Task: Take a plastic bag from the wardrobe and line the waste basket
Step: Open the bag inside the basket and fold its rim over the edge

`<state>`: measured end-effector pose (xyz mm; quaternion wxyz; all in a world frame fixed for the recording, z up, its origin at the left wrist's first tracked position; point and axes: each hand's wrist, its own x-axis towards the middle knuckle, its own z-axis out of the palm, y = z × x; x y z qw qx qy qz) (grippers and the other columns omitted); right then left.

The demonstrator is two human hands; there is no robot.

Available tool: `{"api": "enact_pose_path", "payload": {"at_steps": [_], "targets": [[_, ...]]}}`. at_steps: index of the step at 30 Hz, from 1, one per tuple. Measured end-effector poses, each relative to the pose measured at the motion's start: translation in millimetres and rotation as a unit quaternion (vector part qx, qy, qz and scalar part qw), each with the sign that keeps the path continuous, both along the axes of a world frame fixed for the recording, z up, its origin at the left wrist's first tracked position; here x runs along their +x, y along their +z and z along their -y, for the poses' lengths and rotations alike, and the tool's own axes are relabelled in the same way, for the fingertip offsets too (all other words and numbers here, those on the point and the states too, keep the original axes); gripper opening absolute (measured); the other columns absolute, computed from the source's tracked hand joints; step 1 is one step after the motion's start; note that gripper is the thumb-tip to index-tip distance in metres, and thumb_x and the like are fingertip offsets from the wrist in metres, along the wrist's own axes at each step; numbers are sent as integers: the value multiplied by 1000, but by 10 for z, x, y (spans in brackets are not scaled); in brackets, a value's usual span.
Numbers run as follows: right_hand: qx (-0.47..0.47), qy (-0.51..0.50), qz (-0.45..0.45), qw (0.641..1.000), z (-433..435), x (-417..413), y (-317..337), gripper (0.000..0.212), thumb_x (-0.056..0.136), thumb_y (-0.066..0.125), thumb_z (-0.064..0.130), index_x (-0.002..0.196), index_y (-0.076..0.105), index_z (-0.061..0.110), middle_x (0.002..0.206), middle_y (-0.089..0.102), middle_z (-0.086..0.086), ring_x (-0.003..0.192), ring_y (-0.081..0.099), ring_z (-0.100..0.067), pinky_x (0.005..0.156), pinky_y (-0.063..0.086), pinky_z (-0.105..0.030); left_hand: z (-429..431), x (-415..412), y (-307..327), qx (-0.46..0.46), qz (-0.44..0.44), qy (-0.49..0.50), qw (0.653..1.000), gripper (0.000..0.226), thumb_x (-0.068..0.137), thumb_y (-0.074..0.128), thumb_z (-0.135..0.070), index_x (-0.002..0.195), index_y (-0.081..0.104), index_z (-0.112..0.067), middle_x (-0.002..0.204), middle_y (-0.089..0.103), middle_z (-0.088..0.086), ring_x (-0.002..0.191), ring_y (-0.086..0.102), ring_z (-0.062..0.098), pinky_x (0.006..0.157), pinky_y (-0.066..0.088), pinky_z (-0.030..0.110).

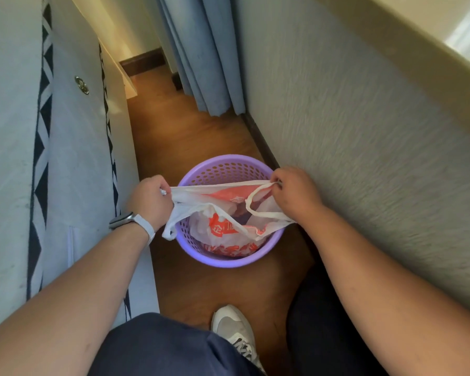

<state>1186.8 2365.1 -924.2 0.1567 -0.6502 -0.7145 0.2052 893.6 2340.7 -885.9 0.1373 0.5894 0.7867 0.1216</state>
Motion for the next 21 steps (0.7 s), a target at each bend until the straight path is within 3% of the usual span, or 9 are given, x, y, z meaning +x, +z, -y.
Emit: {"api": "enact_pose_path", "payload": {"at_steps": [6,9,13,16,19,21], "targets": [[-20,-66,-19,997,29,171,81,14,88,55,12,91,68,14,93,65,-8,83,60,-28,72,52,-36,-39,2,37,0,46,41,998,16,88,52,-11,88,63,-22,97,62,7,79,57,25,63,42,30],[23,-38,-39,998,49,143,231,14,86,57,14,93,70,12,92,63,-8,84,58,-27,71,51,-37,-113,98,144,47,69,-20,996,17,84,60,-13,97,69,-20,114,57,2,97,55,21,81,43,31],[145,55,-56,986,110,-141,435,22,79,56,21,87,70,6,87,66,-11,84,59,-32,71,49,-38,-115,304,183,94,44,-175,979,15,85,64,-13,99,71,-13,106,63,5,100,58,24,87,47,35],[142,144,-59,978,166,-410,420,24,81,54,25,88,71,9,86,68,-9,82,62,-31,69,51,-42,-67,496,87,38,66,-237,968,15,90,61,-17,101,71,-16,100,67,2,97,60,20,84,48,35],[80,233,-61,967,193,-606,315,23,87,55,23,104,70,18,94,71,-6,86,64,-27,71,52,-40,-32,572,-56,-64,78,-240,966,15,92,53,-19,99,66,-19,93,65,-2,94,62,23,77,46,33],[29,250,-35,967,174,-666,249,26,89,57,23,112,68,20,104,71,-6,94,65,-26,78,52,-41,-15,517,-163,-86,44,-247,964,18,93,52,-21,106,65,-19,102,66,2,100,61,26,82,48,36]]}}
